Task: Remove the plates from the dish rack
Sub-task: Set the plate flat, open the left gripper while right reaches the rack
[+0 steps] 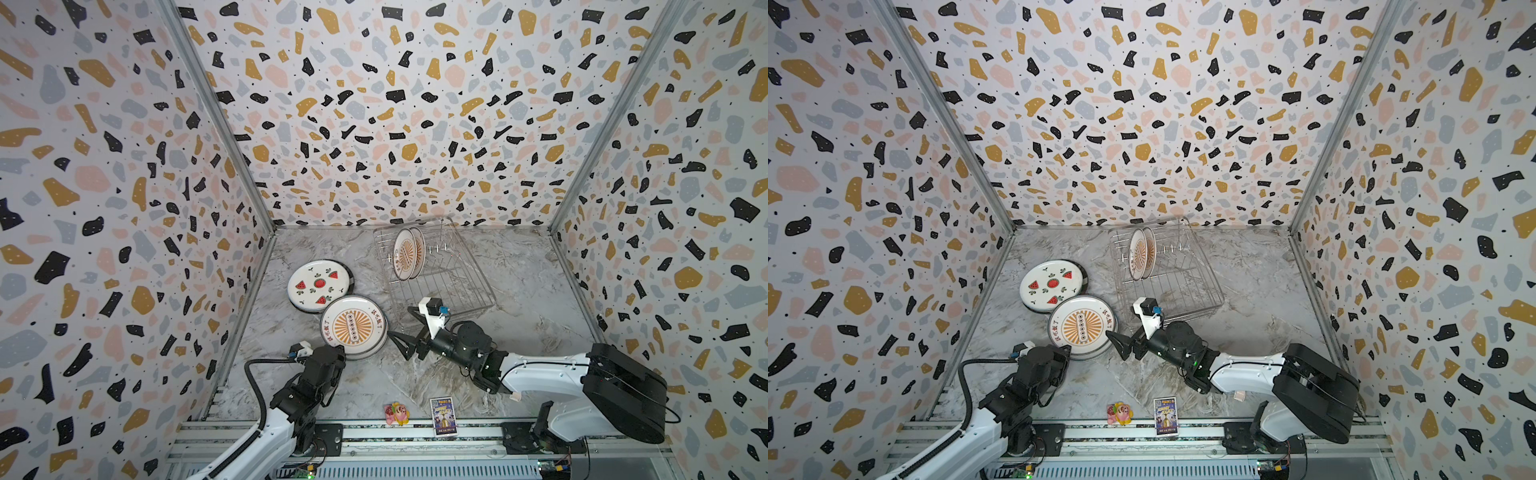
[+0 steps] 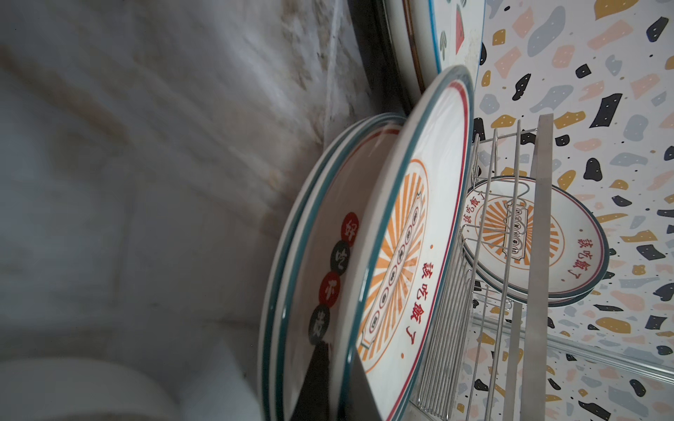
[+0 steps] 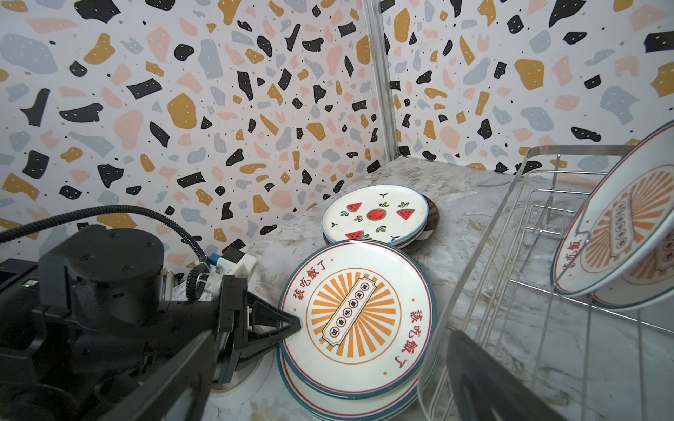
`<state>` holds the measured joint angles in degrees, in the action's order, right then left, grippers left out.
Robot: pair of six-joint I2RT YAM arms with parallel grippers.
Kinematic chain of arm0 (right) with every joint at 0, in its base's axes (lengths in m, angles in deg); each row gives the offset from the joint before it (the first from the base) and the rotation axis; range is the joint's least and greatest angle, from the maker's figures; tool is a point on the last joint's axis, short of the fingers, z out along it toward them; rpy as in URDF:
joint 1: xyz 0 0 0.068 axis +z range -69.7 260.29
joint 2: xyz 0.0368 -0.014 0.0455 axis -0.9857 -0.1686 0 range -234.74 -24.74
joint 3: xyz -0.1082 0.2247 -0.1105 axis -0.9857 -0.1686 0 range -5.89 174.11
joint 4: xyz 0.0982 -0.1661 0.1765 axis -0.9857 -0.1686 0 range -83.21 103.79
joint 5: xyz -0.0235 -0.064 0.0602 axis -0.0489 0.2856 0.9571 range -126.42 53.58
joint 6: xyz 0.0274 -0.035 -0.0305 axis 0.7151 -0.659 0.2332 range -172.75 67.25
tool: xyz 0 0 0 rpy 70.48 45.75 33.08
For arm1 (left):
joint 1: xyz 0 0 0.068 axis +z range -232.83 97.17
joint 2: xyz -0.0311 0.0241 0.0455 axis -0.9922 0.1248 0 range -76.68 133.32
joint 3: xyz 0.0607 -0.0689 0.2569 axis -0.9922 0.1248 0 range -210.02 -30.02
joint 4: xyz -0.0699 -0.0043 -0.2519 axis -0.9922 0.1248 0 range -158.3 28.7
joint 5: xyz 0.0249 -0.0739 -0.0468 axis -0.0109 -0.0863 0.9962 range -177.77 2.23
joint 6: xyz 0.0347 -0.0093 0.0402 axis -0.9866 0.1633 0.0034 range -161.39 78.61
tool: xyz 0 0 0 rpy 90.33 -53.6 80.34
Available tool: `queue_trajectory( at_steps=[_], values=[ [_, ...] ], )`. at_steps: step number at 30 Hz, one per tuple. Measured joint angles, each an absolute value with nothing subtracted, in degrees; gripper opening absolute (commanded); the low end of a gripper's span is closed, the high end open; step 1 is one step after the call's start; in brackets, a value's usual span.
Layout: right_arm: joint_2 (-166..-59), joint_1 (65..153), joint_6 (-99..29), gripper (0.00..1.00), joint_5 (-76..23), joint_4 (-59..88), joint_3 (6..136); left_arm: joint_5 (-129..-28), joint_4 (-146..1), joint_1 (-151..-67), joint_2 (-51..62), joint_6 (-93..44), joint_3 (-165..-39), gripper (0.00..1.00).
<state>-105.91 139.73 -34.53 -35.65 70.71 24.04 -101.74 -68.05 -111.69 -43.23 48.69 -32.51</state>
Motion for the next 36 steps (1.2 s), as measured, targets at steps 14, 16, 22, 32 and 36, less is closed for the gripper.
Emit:
queue_trajectory(
  at_steps=[14,16,22,32,36],
  values=[
    [-106.1,139.7,-34.9,0.99,-37.2,68.2,24.9,-103.6,-69.5,-111.7,-43.9,47.0,-34.3,0.71],
    [-106.1,139.7,-34.9,0.99,-37.7,67.8,24.9,-104.6,-68.2,-111.7,-44.6,46.6,-34.8,0.72],
    [-106.4,139.7,-35.1,0.99,-38.9,67.7,24.9,-107.1,-64.0,-111.7,-46.9,45.1,-35.7,0.68],
    [-107.1,139.7,-35.1,0.99,-39.7,67.7,24.9,-110.1,-60.9,-111.7,-45.5,41.7,-36.6,0.51],
    [-107.2,139.7,-35.1,0.99,-39.8,67.7,25.0,-111.4,-60.2,-111.8,-43.8,40.4,-37.6,0.67]
  ],
)
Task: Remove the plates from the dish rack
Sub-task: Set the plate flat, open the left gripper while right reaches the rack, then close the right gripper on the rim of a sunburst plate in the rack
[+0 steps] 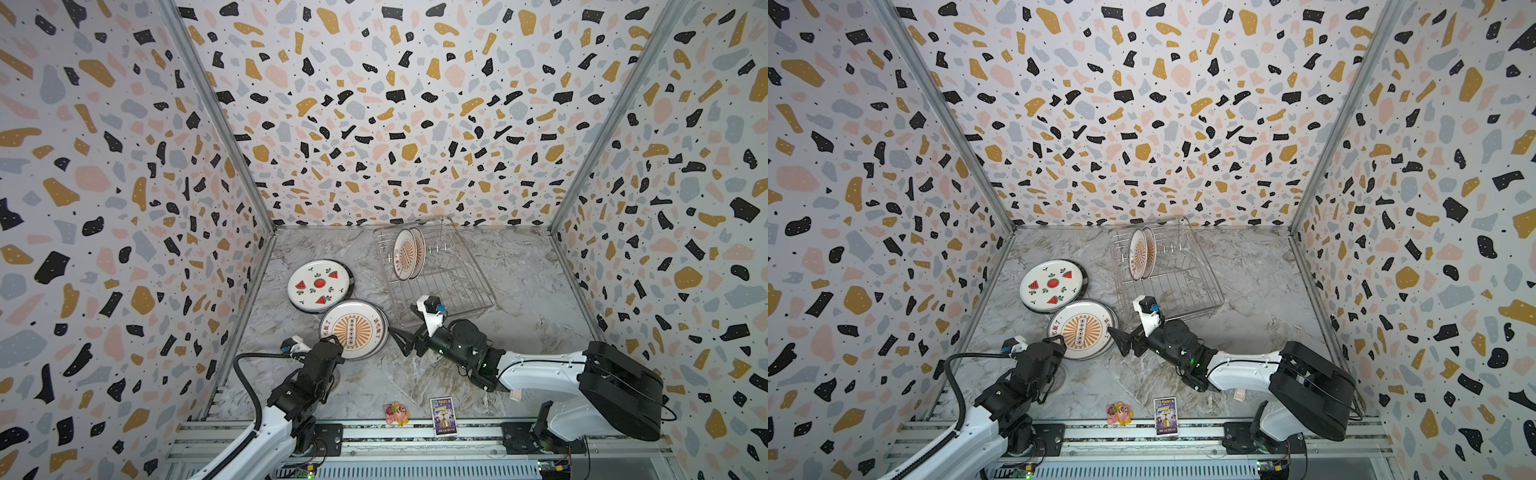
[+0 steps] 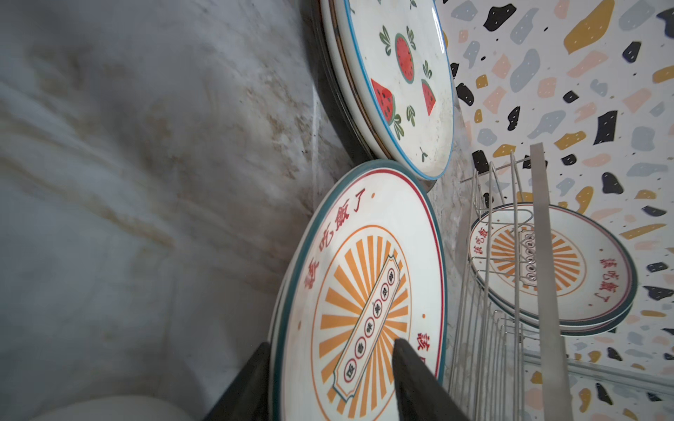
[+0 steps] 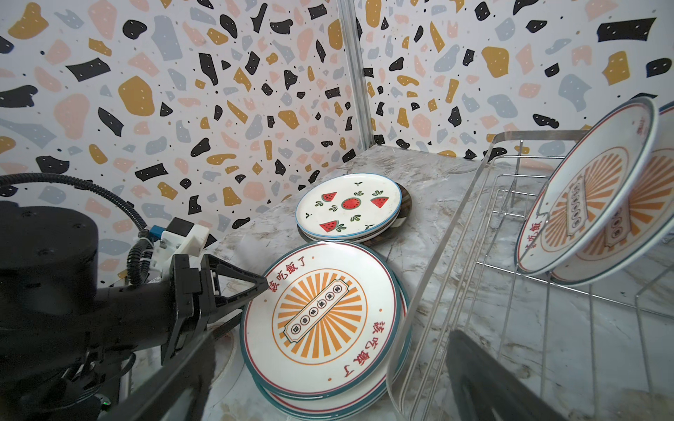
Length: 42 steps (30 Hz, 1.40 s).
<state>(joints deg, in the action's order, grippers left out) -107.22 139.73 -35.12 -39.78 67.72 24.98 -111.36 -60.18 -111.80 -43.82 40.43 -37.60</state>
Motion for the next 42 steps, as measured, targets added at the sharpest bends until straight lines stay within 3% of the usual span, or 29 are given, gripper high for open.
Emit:
queue_trajectory(
  at_steps=[4,8,13,17,19,26,39,42],
  values=[
    [-107.6,139.7,-35.1,0.99,-39.9,67.7,25.2,-113.7,-59.6,-112.4,-43.9,39.2,-39.6,0.74],
    [-108.0,139.7,-35.2,0.99,-39.9,67.7,25.3,-116.1,-59.4,-112.9,-45.2,38.4,-40.4,0.68],
    [-108.1,139.7,-35.3,0.99,-40.1,67.7,25.3,-117.1,-59.8,-113.0,-45.5,37.9,-40.4,0.69],
    [-108.1,139.7,-35.4,0.99,-40.1,67.5,25.4,-117.5,-59.9,-113.0,-45.0,36.8,-40.4,0.80],
    [-108.1,139.7,-35.8,0.99,-40.2,66.1,26.1,-117.5,-61.2,-113.0,-45.7,35.2,-40.4,0.99],
    [-107.9,137.4,-37.9,0.99,-40.7,56.3,33.5,-116.3,-72.3,-113.0,-48.9,28.7,-40.3,1.00],
    [-112.7,123.5,-38.8,0.99,-39.4,38.7,52.2,-93.4,-110.9,-113.8,-39.0,6.3,-38.1,1.00],
    [-116.9,119.4,-38.8,0.91,-37.2,34.5,58.4,-90.3,-116.6,-114.1,-35.8,2.7,-38.1,1.00]
  ],
)
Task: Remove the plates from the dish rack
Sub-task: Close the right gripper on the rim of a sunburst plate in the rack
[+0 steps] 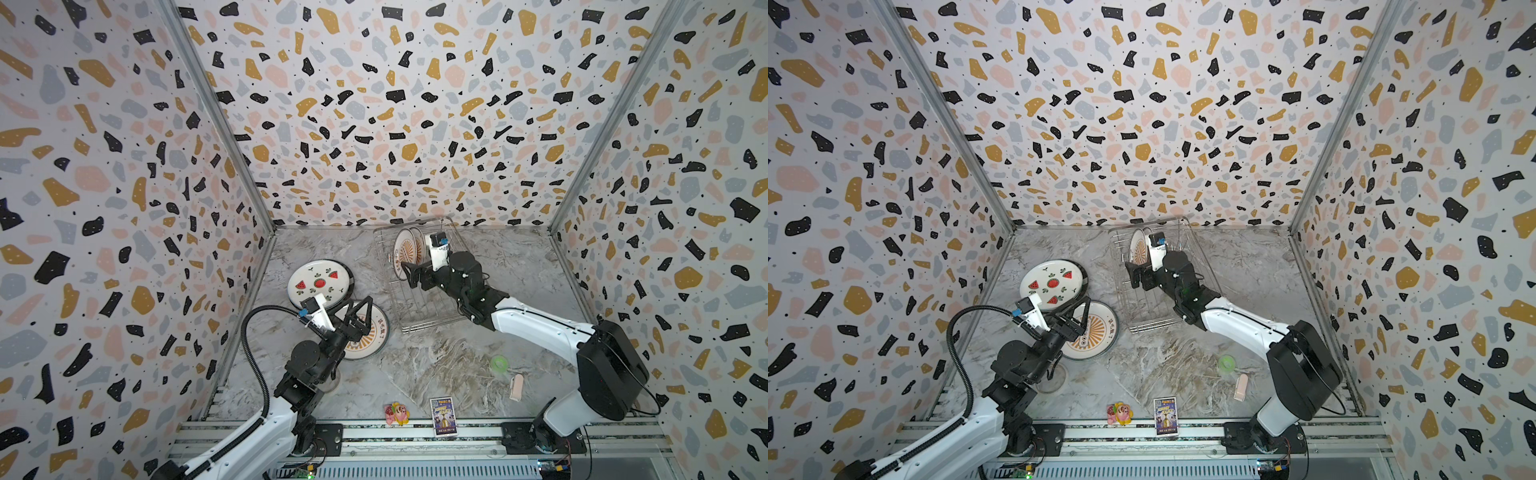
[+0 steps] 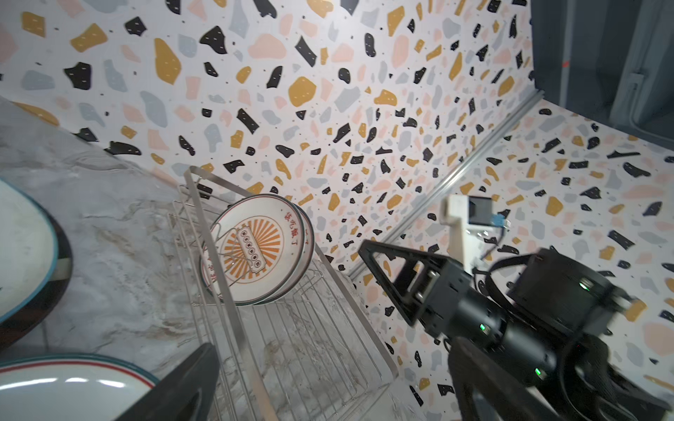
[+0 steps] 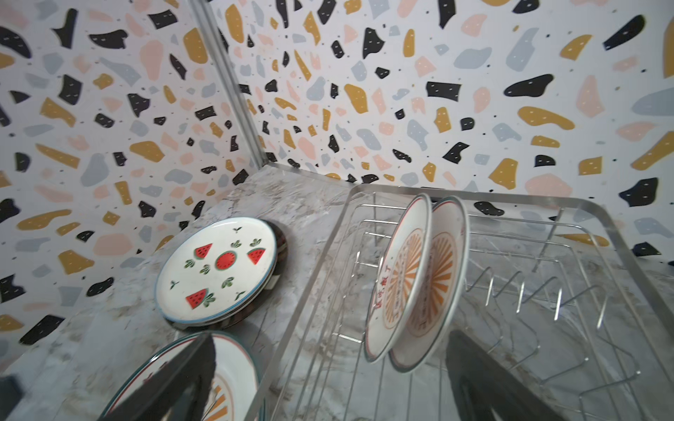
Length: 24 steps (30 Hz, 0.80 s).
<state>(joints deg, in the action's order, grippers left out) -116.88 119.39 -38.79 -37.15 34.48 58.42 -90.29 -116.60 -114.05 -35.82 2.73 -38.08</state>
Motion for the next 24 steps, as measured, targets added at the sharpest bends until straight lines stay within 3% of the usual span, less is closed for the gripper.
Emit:
queue_trajectory(
  at_steps=[6,12,16,24],
  values=[
    [-127.3,115.0,-39.4,0.75,-34.4,25.9,72.6,-85.7,-124.2,-114.1,-30.4,-4.1,-38.1,1.00],
    [-138.0,115.3,-40.5,0.59,-38.7,17.3,87.2,-85.0,-126.2,-114.1,-27.9,-7.9,-38.1,1.00],
    [-141.3,115.5,-41.3,0.45,-41.3,14.1,90.2,-83.5,-126.8,-114.1,-27.4,-9.3,-38.1,1.00],
    [-144.6,115.9,-41.9,0.33,-42.7,11.0,94.5,-83.8,-126.6,-114.1,-26.2,-10.7,-38.1,1.00]
  ],
)
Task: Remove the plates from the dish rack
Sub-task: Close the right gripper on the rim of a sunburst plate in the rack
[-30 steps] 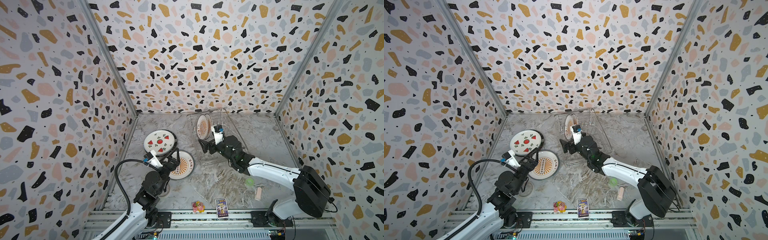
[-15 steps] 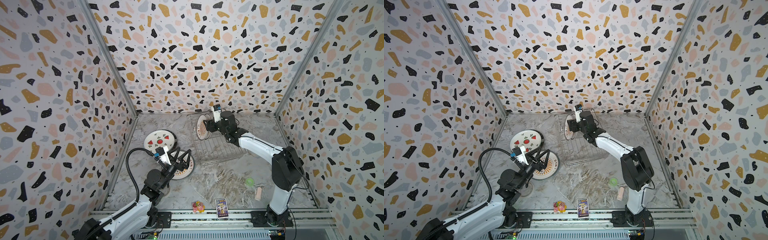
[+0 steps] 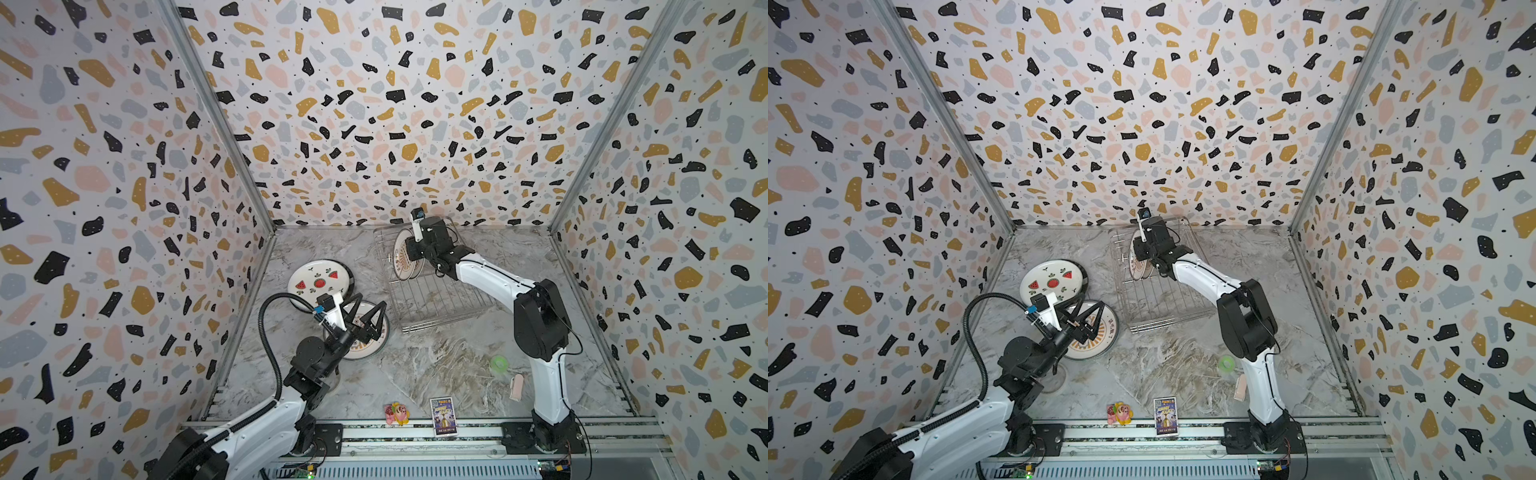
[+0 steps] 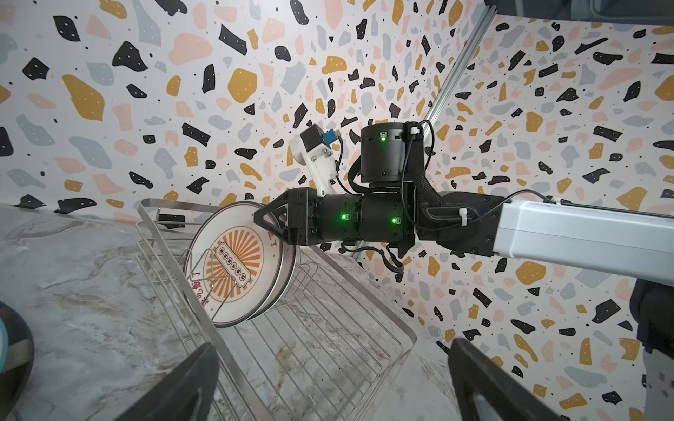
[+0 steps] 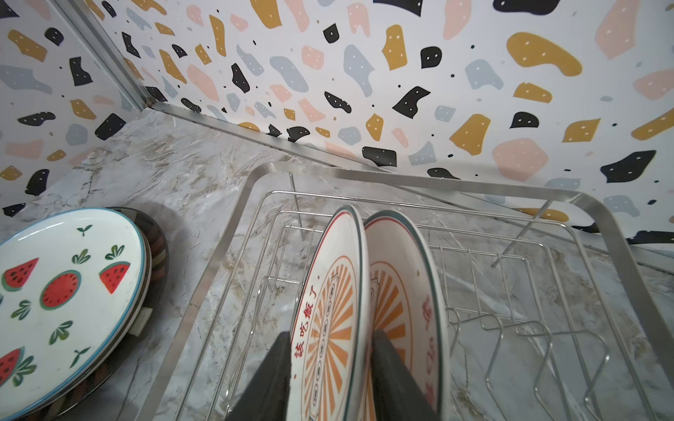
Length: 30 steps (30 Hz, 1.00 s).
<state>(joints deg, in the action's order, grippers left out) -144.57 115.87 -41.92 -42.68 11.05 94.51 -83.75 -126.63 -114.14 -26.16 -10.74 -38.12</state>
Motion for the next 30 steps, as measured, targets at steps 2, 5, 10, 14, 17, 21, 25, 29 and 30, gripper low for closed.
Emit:
queue_trajectory(
  at_steps=[2,5,10,14,17,21,25,29,30],
  values=[
    [-145.5,115.9,-41.9,0.31,-43.4,10.7,95.4,-83.8,-126.7,-114.1,-25.4,-10.7,-38.2,1.00],
    [-147.1,116.7,-42.0,0.27,-46.1,9.8,97.4,-84.0,-126.6,-114.1,-24.7,-10.4,-38.2,1.00],
    [-150.0,118.8,-42.6,0.22,-54.3,7.7,101.2,-84.3,-126.2,-114.1,-24.2,-9.6,-38.2,1.00],
    [-152.7,120.0,-43.1,0.22,-59.4,6.5,103.6,-84.3,-125.8,-114.1,-24.3,-9.1,-38.2,1.00],
    [-154.5,120.7,-43.5,0.21,-62.2,5.2,106.2,-84.5,-125.8,-114.1,-24.6,-8.8,-38.2,1.00],
    [-155.2,120.9,-43.9,0.17,-64.0,4.3,107.5,-85.3,-125.8,-114.1,-25.0,-8.5,-38.2,1.00],
    [-155.3,120.9,-43.9,0.15,-64.8,3.9,107.6,-85.4,-125.8,-114.1,-25.0,-8.0,-38.2,1.00],
    [-155.3,121.5,-43.9,0.13,-66.5,3.9,108.3,-85.4,-125.9,-114.1,-25.0,-7.3,-38.2,1.00],
    [-155.4,121.7,-44.0,0.13,-67.0,3.9,108.4,-85.4,-125.9,-114.2,-25.0,-7.3,-38.2,1.00]
  ],
)
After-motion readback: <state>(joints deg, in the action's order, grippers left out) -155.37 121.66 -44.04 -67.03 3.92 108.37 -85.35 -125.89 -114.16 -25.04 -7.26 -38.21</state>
